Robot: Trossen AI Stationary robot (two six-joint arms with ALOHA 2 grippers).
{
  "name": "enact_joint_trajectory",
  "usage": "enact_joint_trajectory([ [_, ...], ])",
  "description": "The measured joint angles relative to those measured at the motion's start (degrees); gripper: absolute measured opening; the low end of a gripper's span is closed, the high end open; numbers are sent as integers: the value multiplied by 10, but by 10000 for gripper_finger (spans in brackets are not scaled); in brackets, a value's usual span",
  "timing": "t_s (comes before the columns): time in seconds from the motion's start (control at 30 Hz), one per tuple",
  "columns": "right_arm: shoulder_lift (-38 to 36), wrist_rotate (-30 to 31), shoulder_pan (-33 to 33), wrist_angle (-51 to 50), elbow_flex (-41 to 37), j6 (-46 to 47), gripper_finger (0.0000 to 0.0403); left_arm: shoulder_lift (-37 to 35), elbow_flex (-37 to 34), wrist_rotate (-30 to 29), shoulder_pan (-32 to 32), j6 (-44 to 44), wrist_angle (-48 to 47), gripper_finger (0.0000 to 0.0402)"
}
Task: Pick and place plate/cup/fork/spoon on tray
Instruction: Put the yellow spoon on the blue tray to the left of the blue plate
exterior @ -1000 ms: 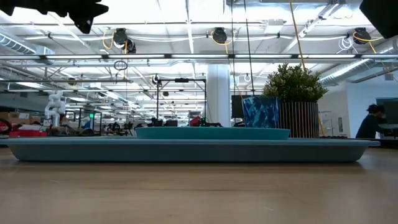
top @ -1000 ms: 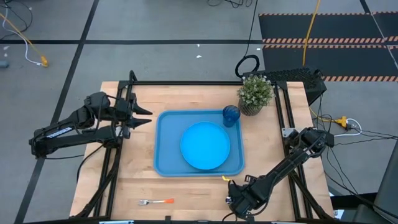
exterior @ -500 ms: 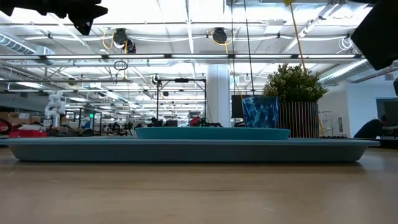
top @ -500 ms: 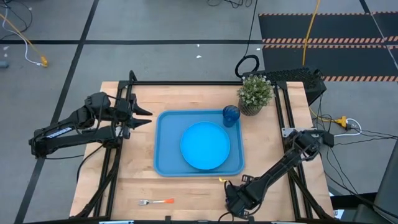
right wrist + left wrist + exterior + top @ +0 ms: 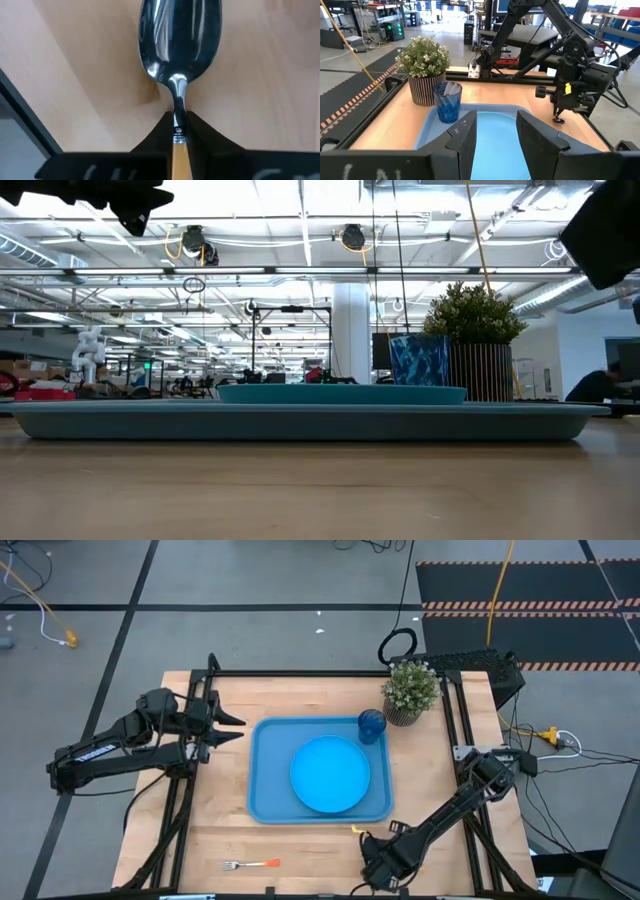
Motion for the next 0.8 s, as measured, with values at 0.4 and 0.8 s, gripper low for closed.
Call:
enact_joint_trajectory([
  [0.4, -1, 161, -79, 23, 164, -144, 9, 0, 0, 0, 0, -3, 5, 143],
  [0.8, 0, 84, -258, 295, 172, -109, 6, -31, 0, 0, 0, -12, 14, 143],
])
